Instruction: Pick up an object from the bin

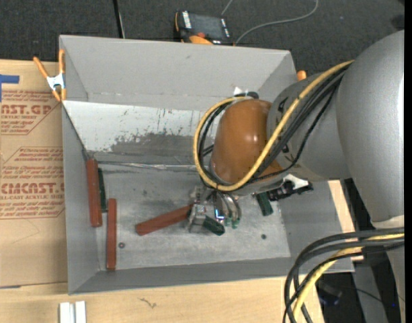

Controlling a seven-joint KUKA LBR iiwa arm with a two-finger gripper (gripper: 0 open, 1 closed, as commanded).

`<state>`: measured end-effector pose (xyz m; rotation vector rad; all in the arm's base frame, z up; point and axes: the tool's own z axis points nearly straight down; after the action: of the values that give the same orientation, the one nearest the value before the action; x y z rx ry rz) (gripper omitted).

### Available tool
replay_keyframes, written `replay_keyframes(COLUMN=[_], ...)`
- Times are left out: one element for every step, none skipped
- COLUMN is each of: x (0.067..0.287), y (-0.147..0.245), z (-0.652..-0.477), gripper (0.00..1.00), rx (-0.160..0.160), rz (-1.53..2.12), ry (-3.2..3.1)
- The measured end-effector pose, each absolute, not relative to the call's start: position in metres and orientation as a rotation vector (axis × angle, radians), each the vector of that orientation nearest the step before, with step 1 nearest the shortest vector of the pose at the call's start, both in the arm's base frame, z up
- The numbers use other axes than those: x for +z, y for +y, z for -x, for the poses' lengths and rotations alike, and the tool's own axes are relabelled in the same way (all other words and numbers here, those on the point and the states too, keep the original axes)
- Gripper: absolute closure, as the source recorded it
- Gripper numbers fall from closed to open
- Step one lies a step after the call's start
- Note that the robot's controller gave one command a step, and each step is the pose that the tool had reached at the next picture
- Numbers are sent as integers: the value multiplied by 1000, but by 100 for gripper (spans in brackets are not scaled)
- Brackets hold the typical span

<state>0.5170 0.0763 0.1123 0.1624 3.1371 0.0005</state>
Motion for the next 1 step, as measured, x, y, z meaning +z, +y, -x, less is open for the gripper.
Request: replay_keyframes(x=[174], y=[109], z=[-499], gripper=[100], rx=[5], rz=[-138], ry=[3134])
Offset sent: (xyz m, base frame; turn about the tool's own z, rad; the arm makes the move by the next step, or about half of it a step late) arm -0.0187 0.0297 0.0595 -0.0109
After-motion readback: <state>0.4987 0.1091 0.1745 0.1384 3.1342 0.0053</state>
